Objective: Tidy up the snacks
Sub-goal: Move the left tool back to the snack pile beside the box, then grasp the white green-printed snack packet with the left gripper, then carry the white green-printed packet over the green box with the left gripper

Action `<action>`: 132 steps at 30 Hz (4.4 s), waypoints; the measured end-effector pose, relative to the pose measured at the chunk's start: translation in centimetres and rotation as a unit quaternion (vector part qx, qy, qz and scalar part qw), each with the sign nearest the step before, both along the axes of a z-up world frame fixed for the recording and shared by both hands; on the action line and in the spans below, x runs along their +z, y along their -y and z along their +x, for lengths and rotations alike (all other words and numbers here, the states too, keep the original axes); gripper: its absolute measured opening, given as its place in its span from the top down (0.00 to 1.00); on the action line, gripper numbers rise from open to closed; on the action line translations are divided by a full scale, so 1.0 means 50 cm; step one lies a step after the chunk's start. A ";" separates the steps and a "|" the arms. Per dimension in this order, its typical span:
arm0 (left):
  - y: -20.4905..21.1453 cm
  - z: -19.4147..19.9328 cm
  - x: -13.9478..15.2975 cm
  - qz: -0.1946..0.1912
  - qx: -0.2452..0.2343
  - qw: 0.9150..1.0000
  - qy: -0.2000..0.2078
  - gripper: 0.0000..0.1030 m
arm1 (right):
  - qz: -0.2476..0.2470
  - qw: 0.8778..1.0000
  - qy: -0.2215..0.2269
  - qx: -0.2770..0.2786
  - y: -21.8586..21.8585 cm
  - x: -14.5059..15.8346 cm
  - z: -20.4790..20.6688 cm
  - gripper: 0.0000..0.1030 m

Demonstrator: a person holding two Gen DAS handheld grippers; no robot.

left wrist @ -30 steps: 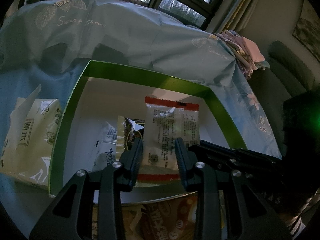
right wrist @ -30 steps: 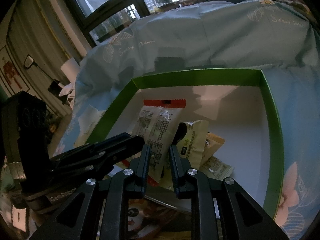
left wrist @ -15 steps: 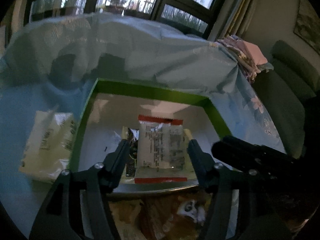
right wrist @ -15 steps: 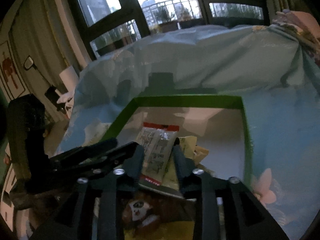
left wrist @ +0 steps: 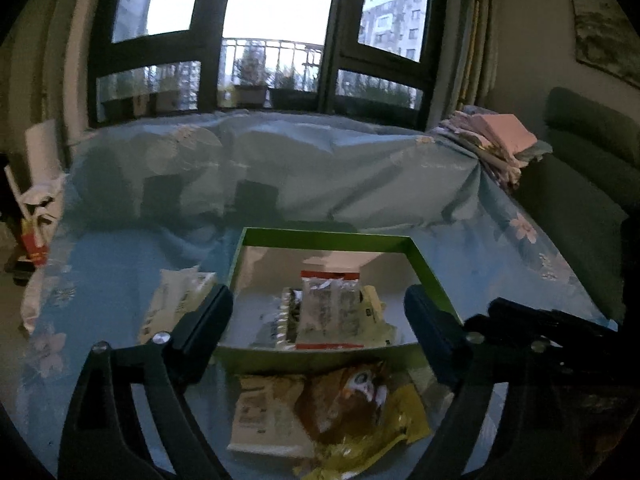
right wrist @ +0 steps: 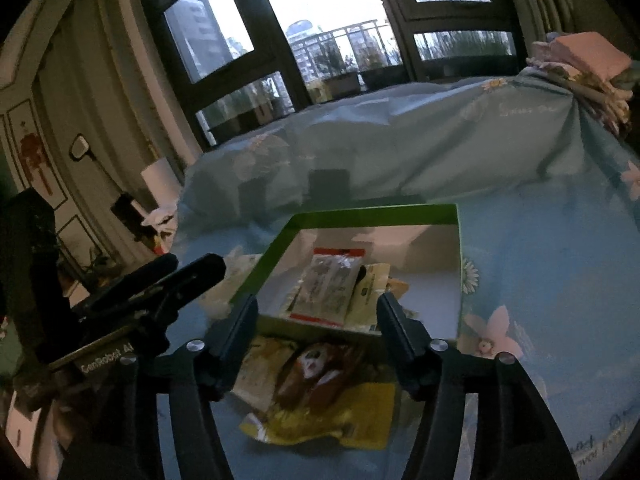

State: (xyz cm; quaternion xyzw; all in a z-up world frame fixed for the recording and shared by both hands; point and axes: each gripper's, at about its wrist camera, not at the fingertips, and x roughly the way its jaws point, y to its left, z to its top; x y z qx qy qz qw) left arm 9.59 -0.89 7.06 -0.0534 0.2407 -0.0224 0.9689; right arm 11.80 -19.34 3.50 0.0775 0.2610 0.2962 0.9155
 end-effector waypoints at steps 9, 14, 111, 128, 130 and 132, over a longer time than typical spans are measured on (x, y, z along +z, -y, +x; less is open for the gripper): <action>-0.018 -0.073 -0.017 0.017 0.031 0.999 -0.019 0.00 | 0.005 1.000 -0.014 0.005 0.013 -0.017 -0.045 0.36; -0.061 -0.086 -0.048 -0.015 0.031 0.997 -0.071 0.00 | 0.007 0.999 -0.038 0.003 0.024 -0.045 -0.062 0.36; -0.159 -0.064 -0.150 -0.211 -0.019 0.964 -0.159 0.72 | -0.043 0.988 -0.051 0.142 -0.237 -0.155 -0.037 0.85; -0.123 -0.054 -0.102 -0.195 -0.053 0.971 -0.127 0.72 | -0.029 0.994 -0.012 0.107 -0.178 -0.102 -0.068 0.85; -0.116 -0.049 -0.096 -0.193 -0.056 0.972 -0.125 0.72 | -0.027 0.994 -0.009 0.105 -0.172 -0.096 -0.067 0.85; -0.112 -0.044 -0.093 -0.192 -0.060 0.972 -0.123 0.72 | -0.026 0.995 -0.007 0.101 -0.167 -0.091 -0.064 0.85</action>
